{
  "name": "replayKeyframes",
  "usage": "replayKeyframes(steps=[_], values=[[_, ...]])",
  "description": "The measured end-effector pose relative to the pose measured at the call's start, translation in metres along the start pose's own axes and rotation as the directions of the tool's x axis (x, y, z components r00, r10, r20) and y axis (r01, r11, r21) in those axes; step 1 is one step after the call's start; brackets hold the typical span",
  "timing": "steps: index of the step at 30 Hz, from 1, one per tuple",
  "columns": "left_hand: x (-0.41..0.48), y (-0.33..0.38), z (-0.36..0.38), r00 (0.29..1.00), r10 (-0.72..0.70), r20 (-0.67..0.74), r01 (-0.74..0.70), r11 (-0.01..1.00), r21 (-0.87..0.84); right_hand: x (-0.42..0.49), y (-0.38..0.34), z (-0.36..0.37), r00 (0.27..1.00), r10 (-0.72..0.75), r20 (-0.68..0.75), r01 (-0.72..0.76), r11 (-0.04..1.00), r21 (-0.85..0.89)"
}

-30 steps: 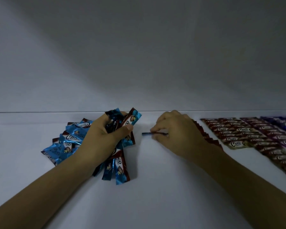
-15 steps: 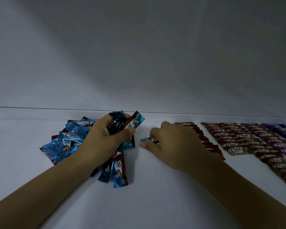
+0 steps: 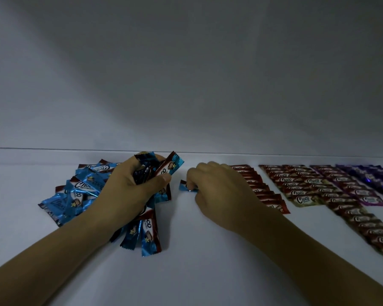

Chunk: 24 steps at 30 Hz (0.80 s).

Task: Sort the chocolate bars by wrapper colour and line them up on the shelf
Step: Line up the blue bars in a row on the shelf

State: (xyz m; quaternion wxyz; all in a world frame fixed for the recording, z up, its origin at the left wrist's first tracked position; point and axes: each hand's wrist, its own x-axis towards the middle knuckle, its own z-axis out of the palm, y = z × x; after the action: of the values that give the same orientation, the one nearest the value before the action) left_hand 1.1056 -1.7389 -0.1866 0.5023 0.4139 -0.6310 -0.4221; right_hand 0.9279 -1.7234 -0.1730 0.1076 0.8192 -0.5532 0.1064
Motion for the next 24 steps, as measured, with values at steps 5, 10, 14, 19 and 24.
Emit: replayKeyframes(steps=[5,10,14,19,24], values=[[-0.001,0.000,-0.001,0.999,-0.023,-0.032,0.023,1.000,-0.001,-0.005,-0.017,0.010,0.996,0.084,-0.001,-0.084,0.996,0.024],[-0.001,0.002,0.001,0.999,-0.026,-0.030,0.026,1.000,0.006,0.003,-0.002,0.021,0.971,0.215,0.109,-0.228,0.965,0.126],[-0.003,0.004,0.003,1.000,-0.026,0.000,0.026,1.000,0.002,0.011,0.008,0.026,0.963,0.206,0.173,-0.241,0.945,0.219],[-0.004,0.009,0.004,0.999,-0.024,0.040,0.024,1.000,0.013,0.003,0.011,0.023,0.969,0.247,0.028,-0.229,0.846,0.482],[-0.005,0.009,0.004,0.996,0.022,0.086,-0.023,1.000,0.012,0.002,0.000,-0.003,0.965,0.262,-0.016,-0.078,0.343,0.936]])
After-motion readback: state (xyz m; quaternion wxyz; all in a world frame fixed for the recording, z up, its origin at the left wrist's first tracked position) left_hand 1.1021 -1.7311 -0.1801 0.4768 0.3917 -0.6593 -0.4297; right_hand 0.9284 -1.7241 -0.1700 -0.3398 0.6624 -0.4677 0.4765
